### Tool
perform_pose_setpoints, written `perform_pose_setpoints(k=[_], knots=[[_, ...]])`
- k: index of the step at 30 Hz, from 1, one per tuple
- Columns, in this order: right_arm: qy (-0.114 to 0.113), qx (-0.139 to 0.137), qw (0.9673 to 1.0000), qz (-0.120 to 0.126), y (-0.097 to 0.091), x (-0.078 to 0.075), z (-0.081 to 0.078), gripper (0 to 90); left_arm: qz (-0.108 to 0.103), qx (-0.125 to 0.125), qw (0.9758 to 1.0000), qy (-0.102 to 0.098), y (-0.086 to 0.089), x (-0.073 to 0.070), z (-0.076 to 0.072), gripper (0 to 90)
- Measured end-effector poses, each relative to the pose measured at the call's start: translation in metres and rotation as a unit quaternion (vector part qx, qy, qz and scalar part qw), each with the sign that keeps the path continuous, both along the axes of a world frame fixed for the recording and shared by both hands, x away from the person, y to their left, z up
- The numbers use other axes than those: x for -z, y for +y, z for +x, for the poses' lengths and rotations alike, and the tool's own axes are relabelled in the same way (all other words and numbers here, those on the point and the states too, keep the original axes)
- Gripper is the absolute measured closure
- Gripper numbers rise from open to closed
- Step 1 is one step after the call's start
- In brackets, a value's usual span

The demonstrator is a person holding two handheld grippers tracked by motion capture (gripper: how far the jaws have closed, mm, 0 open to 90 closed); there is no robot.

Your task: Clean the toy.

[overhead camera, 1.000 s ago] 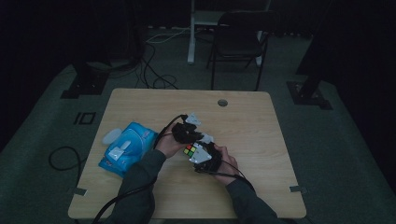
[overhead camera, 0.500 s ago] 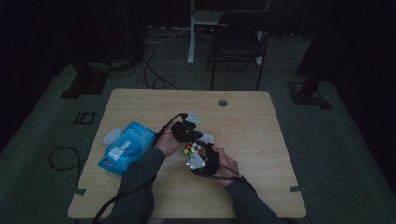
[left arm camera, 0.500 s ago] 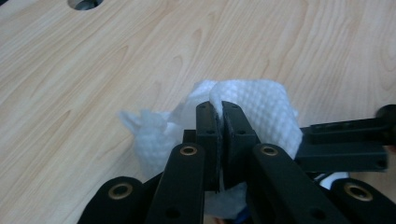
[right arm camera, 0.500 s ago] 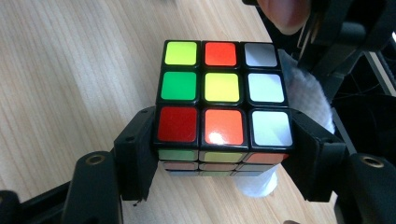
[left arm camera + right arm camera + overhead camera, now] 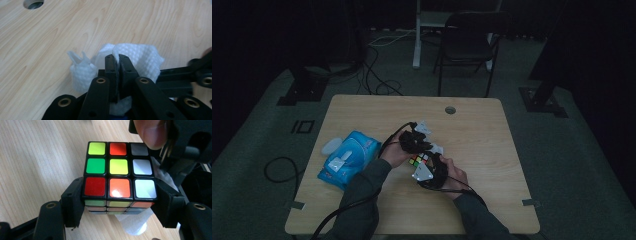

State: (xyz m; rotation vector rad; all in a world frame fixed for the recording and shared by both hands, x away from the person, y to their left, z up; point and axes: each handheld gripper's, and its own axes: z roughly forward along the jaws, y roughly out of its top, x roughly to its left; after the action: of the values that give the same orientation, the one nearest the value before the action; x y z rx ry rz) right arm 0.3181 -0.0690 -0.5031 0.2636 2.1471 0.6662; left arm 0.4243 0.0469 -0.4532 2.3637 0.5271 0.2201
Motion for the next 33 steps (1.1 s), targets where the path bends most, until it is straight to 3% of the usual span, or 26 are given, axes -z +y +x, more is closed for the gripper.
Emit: perform_pose_setpoints(k=[13,27,33], knots=[[-0.015,-0.003,0.9997,-0.021,0.003,0.002,-0.003,34.4,0.02,-0.024,0.9995,0.0,0.009,0.001,0.009,87.8],[-0.015,-0.002,0.9997,-0.018,0.002,0.002,-0.004,34.4,0.021,0.036,0.9991,0.005,-0.009,-0.008,-0.002,87.9],[-0.014,-0.005,0.9999,-0.008,0.001,0.0,-0.003,34.4,0.029,0.025,0.9993,0.007,-0.007,-0.006,0.002,87.8]])
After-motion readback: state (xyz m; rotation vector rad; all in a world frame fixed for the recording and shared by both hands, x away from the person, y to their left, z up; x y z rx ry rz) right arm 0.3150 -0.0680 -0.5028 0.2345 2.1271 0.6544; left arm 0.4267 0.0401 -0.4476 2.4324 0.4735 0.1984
